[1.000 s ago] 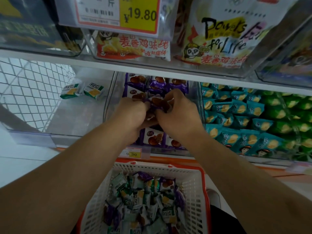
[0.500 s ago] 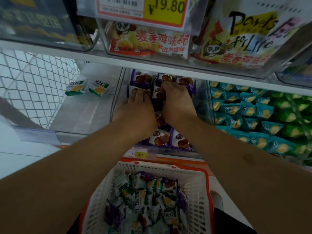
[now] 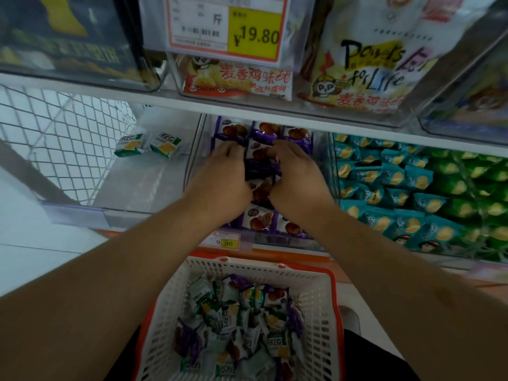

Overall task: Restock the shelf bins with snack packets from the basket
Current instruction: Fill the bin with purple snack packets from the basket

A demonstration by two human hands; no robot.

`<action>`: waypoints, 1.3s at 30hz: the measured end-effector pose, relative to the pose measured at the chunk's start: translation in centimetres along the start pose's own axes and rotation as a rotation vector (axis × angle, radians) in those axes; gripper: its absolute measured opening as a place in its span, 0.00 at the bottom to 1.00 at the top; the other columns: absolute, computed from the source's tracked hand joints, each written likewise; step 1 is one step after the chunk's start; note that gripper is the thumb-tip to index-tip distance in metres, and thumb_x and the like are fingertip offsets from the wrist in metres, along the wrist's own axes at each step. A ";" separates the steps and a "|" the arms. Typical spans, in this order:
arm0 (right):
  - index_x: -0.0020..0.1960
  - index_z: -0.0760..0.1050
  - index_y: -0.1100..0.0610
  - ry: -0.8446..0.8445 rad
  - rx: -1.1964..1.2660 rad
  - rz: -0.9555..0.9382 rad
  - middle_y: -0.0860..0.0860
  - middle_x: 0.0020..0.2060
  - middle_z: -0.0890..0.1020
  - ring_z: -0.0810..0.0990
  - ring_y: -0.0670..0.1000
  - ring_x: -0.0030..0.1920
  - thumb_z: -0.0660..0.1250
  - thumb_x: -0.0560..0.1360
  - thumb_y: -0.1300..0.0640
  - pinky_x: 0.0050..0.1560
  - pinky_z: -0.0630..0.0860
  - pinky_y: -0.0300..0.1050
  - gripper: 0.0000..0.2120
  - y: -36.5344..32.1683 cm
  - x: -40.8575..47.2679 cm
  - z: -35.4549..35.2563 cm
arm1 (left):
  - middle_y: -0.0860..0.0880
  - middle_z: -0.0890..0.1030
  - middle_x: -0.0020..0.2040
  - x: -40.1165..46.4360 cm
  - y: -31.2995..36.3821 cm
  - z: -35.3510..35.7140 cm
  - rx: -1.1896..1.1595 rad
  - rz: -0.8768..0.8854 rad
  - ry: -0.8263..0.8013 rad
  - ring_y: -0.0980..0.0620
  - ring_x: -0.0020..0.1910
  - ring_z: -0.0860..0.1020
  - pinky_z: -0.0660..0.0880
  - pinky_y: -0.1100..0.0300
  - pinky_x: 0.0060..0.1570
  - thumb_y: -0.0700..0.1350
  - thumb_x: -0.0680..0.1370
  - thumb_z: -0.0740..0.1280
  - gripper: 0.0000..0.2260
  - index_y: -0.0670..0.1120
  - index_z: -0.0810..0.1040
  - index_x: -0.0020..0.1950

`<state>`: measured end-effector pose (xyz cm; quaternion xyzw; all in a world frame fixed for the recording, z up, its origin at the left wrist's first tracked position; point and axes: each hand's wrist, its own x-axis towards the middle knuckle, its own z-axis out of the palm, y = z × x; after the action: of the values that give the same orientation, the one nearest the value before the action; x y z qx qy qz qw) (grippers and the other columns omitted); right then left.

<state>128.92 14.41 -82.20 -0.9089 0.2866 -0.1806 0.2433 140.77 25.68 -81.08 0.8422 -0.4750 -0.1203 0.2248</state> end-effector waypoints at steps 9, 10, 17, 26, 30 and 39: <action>0.43 0.78 0.54 -0.293 0.145 0.175 0.50 0.39 0.81 0.79 0.51 0.40 0.60 0.75 0.72 0.38 0.76 0.47 0.15 -4.2 -11.0 -2.7 | 0.55 0.80 0.40 -11.8 1.0 -0.3 -0.309 -0.062 0.008 0.56 0.35 0.78 0.76 0.61 0.33 0.41 0.81 0.65 0.07 0.52 0.79 0.50; 0.43 0.78 0.53 -0.382 0.128 0.206 0.49 0.40 0.81 0.79 0.51 0.41 0.61 0.75 0.71 0.37 0.75 0.44 0.15 -3.8 -12.0 -1.8 | 0.55 0.80 0.39 -13.2 0.2 0.9 -0.309 -0.108 -0.027 0.57 0.36 0.78 0.74 0.65 0.32 0.40 0.81 0.65 0.07 0.53 0.79 0.49; 0.56 0.82 0.55 -0.789 0.017 0.563 0.55 0.52 0.84 0.83 0.58 0.55 0.66 0.78 0.60 0.57 0.80 0.53 0.09 2.8 -19.7 9.6 | 0.44 0.77 0.59 -18.7 -7.8 11.9 -0.080 -0.489 -0.699 0.50 0.49 0.72 0.75 0.57 0.51 0.40 0.81 0.66 0.08 0.46 0.77 0.59; 0.75 0.67 0.54 -0.651 -0.199 0.735 0.56 0.70 0.68 0.70 0.61 0.67 0.67 0.74 0.68 0.62 0.78 0.56 0.31 10.7 -24.5 17.5 | 0.39 0.66 0.75 -22.6 -14.2 22.6 0.237 -0.624 -0.788 0.41 0.64 0.74 0.73 0.51 0.60 0.53 0.80 0.68 0.26 0.51 0.68 0.76; 0.82 0.56 0.52 -0.834 -0.250 0.701 0.56 0.77 0.60 0.69 0.65 0.71 0.74 0.72 0.62 0.66 0.76 0.57 0.44 14.6 -25.3 17.5 | 0.38 0.72 0.67 -23.5 -16.3 25.5 0.193 -0.650 -0.677 0.38 0.58 0.78 0.71 0.53 0.48 0.54 0.79 0.69 0.20 0.48 0.74 0.68; 0.84 0.37 0.42 -0.870 -0.186 0.816 0.54 0.81 0.55 0.68 0.64 0.75 0.82 0.70 0.53 0.62 0.77 0.56 0.62 16.7 -27.4 20.1 | 0.35 0.72 0.65 -23.0 -18.0 27.3 0.216 -0.690 -0.616 0.37 0.55 0.79 0.73 0.52 0.46 0.43 0.82 0.65 0.11 0.41 0.76 0.63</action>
<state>110.02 25.93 -112.93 -0.7335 0.5009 0.3414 0.3074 130.87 46.12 -113.99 0.8945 -0.2219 -0.3821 -0.0685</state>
